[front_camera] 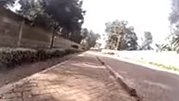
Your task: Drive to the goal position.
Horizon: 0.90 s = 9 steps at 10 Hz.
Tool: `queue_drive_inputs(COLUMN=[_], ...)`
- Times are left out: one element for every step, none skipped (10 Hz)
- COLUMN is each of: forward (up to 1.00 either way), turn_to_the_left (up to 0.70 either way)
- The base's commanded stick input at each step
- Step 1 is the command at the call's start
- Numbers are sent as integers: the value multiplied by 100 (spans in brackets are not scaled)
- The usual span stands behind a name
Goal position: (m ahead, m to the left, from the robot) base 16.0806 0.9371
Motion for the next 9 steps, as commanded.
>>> queue_drive_inputs(forward=[70,70,70,70,70,70,70,70,70], turn_to_the_left=[0,0,0,0,0,0,0,0,-13])
